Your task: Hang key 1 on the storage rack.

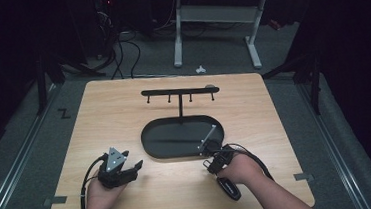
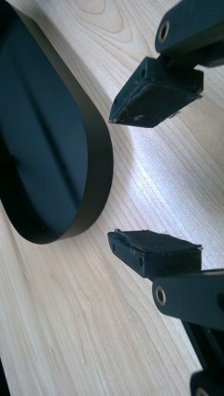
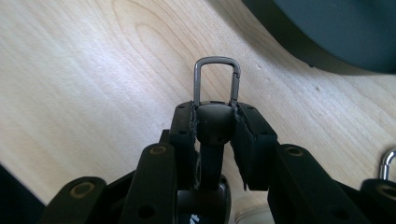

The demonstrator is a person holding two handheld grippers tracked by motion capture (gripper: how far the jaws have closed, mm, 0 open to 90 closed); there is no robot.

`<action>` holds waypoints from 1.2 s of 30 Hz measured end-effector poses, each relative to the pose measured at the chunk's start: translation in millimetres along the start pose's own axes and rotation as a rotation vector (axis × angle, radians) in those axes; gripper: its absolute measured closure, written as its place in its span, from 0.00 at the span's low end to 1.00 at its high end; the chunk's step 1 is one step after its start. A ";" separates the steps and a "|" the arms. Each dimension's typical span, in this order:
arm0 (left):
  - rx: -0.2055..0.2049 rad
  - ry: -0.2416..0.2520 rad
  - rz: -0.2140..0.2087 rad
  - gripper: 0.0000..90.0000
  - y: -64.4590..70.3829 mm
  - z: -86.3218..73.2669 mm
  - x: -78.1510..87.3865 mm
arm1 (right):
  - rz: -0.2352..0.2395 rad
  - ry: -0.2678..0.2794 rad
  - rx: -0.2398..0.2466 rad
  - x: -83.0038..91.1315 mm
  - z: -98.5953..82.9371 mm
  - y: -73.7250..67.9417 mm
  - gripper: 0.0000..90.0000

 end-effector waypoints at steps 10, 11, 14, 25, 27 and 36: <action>-0.004 -0.022 -0.009 0.41 0.9 -1.0 -3.3 | -0.007 0.094 -0.043 28.4 -15.8 10.5 0.78; -0.002 -0.024 -0.010 0.41 0.9 -1.1 -3.6 | -0.006 0.105 -0.045 32.1 -17.2 12.4 0.78; -0.003 -0.026 -0.014 0.41 1.3 -1.4 -4.2 | -0.005 0.132 -0.065 41.3 -21.0 17.0 0.78; -0.007 -0.026 -0.026 0.42 3.3 -1.0 -4.7 | -0.037 0.193 -0.085 71.1 -19.0 28.3 0.78; -0.007 -0.027 -0.027 0.42 3.2 -1.1 -4.7 | -0.050 0.204 -0.085 74.9 -15.0 30.4 0.78; -0.010 -0.032 -0.031 0.42 4.0 -1.3 -4.8 | -0.071 0.228 -0.076 84.1 7.0 32.9 0.78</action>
Point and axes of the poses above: each handheld gripper's, and its own axes: x roughly backward along the jaws, z roughly out of its top, y roughly to its right, the point moved 3 cm from there along -x, roughly forward along the jaws, and after that the axes turned 14 degrees about -z, right-handed, at the moved point
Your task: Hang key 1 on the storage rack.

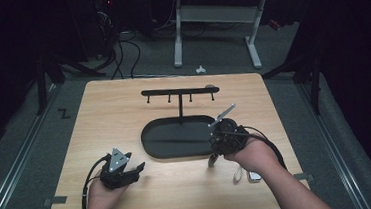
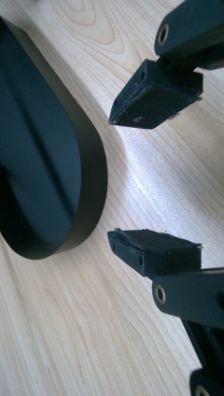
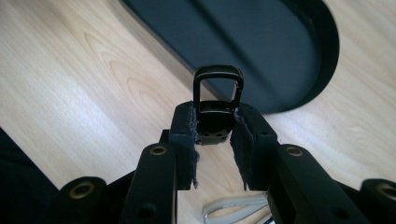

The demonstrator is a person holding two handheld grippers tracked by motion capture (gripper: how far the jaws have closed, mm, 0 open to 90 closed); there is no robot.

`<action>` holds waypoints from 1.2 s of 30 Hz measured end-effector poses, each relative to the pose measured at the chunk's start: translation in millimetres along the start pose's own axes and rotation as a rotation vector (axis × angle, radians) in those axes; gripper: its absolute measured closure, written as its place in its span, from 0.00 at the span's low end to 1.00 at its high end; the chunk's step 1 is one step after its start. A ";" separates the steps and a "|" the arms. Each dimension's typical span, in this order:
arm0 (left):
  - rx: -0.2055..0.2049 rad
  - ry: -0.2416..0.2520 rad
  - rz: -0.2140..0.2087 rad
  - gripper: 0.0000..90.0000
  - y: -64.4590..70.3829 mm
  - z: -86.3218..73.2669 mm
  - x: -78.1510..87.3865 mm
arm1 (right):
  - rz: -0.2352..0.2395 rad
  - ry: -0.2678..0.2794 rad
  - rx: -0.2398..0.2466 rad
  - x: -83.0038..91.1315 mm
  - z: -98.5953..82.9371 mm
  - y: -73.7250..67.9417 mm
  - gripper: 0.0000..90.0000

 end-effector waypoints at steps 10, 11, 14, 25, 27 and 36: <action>-0.002 -0.001 -0.004 0.43 0.6 0.1 0.6 | -0.020 0.020 -0.011 8.7 29.5 0.7 0.78; -0.003 -0.003 -0.006 0.43 0.6 0.2 0.5 | -0.022 0.021 -0.013 9.5 32.2 1.4 0.78; -0.002 0.005 0.001 0.43 0.3 0.6 0.8 | -0.028 0.031 -0.017 12.4 41.3 3.6 0.78; 0.023 0.046 0.009 0.41 -4.2 1.2 8.9 | -0.036 0.064 -0.050 12.3 72.4 13.7 0.78; 0.021 0.041 0.006 0.41 -4.4 0.8 8.7 | -0.041 0.064 -0.058 10.9 76.7 15.6 0.78; 0.019 0.032 0.001 0.40 -4.1 0.4 7.6 | -0.051 0.061 -0.082 -1.0 92.6 26.4 0.78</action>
Point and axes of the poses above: each handheld gripper's, and its own axes: x roughly backward along the jaws, z roughly out of its top, y roughly to its right, the point moved 3 cm from there along -x, roughly forward along the jaws, and after that the axes turned 14 degrees about -z, right-handed, at the moved point
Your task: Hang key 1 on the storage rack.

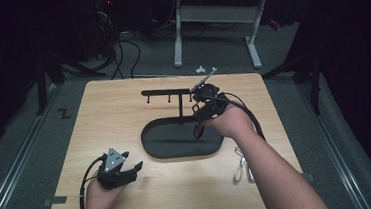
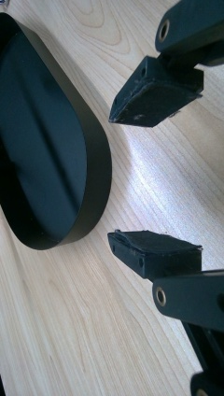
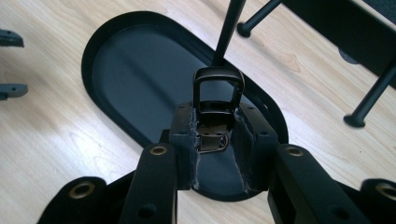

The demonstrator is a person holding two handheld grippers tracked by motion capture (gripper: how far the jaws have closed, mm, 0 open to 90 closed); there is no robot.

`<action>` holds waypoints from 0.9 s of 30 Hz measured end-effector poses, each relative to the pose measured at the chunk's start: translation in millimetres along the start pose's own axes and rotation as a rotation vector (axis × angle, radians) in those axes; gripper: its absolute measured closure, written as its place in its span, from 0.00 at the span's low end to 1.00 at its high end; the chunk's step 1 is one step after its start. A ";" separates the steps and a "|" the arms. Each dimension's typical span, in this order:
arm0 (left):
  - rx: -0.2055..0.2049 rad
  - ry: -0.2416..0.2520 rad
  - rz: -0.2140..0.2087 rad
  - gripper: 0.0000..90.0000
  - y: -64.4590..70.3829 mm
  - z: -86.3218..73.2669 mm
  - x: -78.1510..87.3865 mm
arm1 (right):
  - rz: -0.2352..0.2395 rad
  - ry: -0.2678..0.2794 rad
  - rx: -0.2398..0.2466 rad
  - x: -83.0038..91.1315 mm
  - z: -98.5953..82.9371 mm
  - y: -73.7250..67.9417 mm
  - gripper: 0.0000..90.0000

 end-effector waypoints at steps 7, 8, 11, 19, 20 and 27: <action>-0.011 -0.009 0.000 0.41 0.8 -0.3 -0.4 | -0.004 -0.007 -0.004 -10.4 10.9 4.8 0.78; -0.008 -0.009 -0.001 0.41 0.8 -0.8 -0.6 | -0.003 -0.014 -0.018 -11.5 12.1 4.7 0.78; -0.005 -0.007 -0.002 0.41 1.4 -1.5 -0.4 | -0.004 -0.008 -0.020 -14.9 16.1 6.8 0.78; -0.016 -0.021 -0.003 0.41 2.3 -1.2 -0.8 | -0.017 -0.009 -0.026 -21.0 21.2 6.7 0.78; -0.018 -0.023 -0.003 0.41 2.7 -1.3 -1.5 | -0.015 -0.008 -0.027 -22.0 21.9 6.3 0.78; -0.033 -0.032 -0.005 0.41 4.2 -1.1 -2.9 | -0.044 -0.009 -0.015 -26.6 26.7 3.2 0.78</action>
Point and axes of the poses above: each handheld gripper's, and its own axes: x roughly backward along the jaws, z roughly out of its top, y roughly to its right, the point moved 3 cm from there along -x, roughly forward along the jaws, and after that the axes turned 14 degrees about -z, right-handed, at the moved point
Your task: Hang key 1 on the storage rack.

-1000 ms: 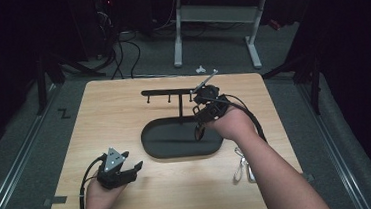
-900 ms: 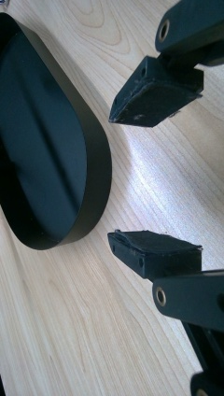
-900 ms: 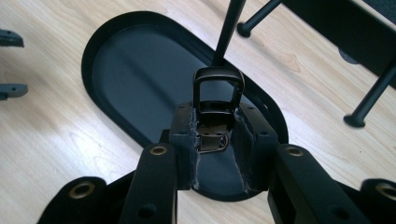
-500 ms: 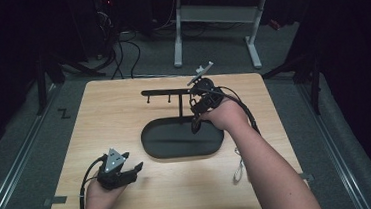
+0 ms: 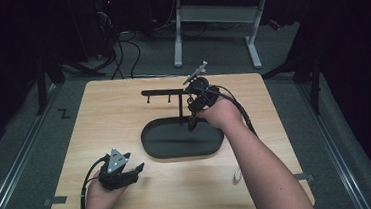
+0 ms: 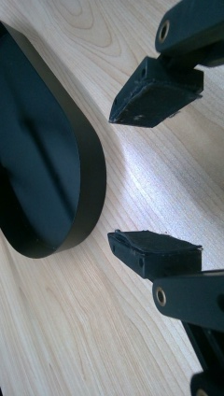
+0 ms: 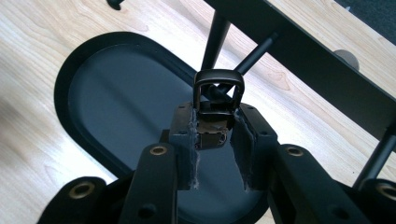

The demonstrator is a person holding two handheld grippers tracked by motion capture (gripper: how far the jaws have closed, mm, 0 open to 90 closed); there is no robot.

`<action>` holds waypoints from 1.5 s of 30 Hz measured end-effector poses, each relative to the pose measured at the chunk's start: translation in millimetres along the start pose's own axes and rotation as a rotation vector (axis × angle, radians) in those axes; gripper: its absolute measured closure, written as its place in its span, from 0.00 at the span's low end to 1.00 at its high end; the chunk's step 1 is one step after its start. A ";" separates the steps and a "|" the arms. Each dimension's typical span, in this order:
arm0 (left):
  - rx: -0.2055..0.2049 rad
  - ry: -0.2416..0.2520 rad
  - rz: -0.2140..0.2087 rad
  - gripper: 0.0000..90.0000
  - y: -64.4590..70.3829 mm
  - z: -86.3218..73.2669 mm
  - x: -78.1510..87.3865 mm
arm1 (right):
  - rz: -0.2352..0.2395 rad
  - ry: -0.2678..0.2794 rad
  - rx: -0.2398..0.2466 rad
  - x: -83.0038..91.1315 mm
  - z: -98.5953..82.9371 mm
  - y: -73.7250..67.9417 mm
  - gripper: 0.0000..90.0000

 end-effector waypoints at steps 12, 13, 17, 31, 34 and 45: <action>0.000 -0.001 -0.005 0.41 -0.3 -0.1 -0.9 | -0.022 0.010 -0.023 -6.6 1.7 0.7 0.78; 0.000 -0.002 -0.005 0.41 -0.3 -0.1 -0.9 | -0.024 0.012 -0.026 -7.1 1.5 0.5 0.78; -0.001 -0.001 -0.005 0.41 0.1 -0.2 -1.2 | -0.029 0.016 -0.025 -8.3 1.7 0.5 0.78; 0.001 -0.007 -0.009 0.41 0.2 -0.7 -1.5 | -0.013 0.000 -0.032 -10.1 0.7 -1.3 0.64; 0.001 -0.008 -0.010 0.41 0.3 -0.7 -1.7 | -0.015 -0.005 -0.033 -10.4 -0.1 -1.8 0.60; 0.000 -0.014 -0.007 0.40 0.0 -1.2 -4.0 | -0.006 -0.020 -0.058 -10.9 -8.4 0.2 0.49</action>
Point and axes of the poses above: each handheld gripper's, and its own axes: x roughly backward along the jaws, z roughly out of its top, y roughly to its right, the point moved 3 cm from there along -x, roughly forward along the jaws, and after that the axes turned 14 degrees about -z, right-handed, at the moved point
